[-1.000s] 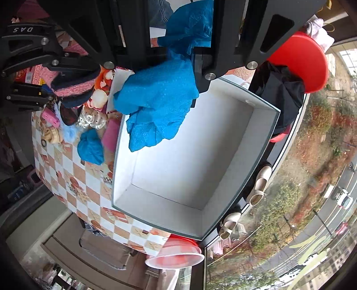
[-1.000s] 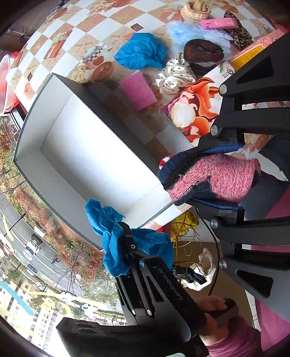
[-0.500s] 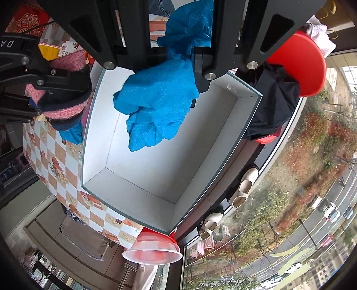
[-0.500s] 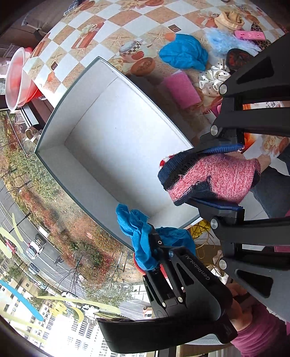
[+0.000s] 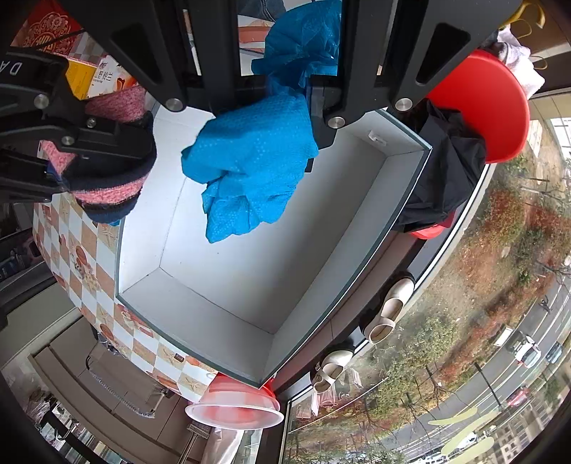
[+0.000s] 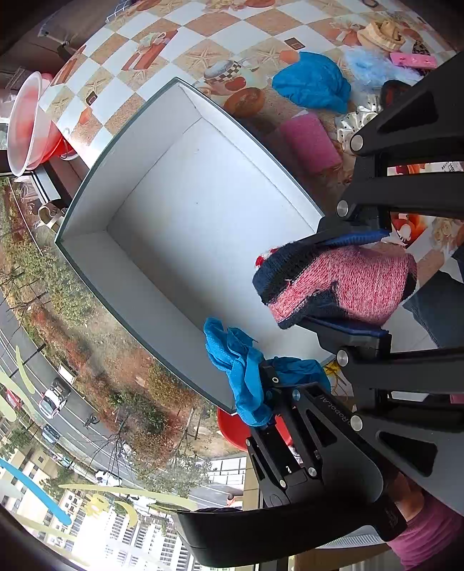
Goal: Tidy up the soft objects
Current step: 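Carry the sock and blue cloth with both tools over the white box, then open both tools to drop the sock and blue cloth into the box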
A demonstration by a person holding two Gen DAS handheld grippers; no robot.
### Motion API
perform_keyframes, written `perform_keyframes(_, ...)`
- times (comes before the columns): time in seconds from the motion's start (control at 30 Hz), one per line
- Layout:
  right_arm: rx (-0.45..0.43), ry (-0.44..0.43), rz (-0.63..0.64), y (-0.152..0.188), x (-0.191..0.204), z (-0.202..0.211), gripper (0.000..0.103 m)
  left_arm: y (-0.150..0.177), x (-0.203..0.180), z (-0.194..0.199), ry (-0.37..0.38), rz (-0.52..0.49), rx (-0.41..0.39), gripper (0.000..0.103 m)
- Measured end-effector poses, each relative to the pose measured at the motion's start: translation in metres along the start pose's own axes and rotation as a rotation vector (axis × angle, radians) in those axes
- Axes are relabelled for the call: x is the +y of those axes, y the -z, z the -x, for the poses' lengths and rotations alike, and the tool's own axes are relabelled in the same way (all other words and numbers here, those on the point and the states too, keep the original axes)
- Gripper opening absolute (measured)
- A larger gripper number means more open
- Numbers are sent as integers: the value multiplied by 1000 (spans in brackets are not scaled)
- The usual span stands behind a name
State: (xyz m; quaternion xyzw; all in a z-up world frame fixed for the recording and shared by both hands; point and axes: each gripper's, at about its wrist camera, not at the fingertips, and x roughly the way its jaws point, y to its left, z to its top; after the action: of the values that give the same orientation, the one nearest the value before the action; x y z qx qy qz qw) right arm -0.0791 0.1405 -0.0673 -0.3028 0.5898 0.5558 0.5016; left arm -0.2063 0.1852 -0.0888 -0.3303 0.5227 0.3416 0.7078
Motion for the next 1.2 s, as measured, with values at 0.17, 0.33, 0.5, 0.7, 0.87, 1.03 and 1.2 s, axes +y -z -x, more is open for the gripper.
perform_keyframes(0.17,-3,1,-9,-3,-1,0,35,-3,1,-3,-5,-3,7,13)
perform_keyframes(0.33,-2,3,-16,-2,-1,1,35,-4,1,-6,-11,2,10,13)
perform_keyframes(0.5,5,4,-23,1,-1,0,35,-3,0,-9,-11,1,19,13)
perform_keyframes(0.7,3,4,-29,-4,-3,1,35,-5,-2,-10,-10,-5,26,13)
perform_keyframes(0.87,-1,2,-31,-5,-3,1,35,-6,-1,-11,-12,-1,28,13)
perform_keyframes(1.03,-2,2,-32,-6,-3,0,35,-5,0,-11,-13,0,32,13)
perform_keyframes(1.2,-4,1,-38,-8,-4,-1,35,-4,1,-13,-13,-6,35,13)
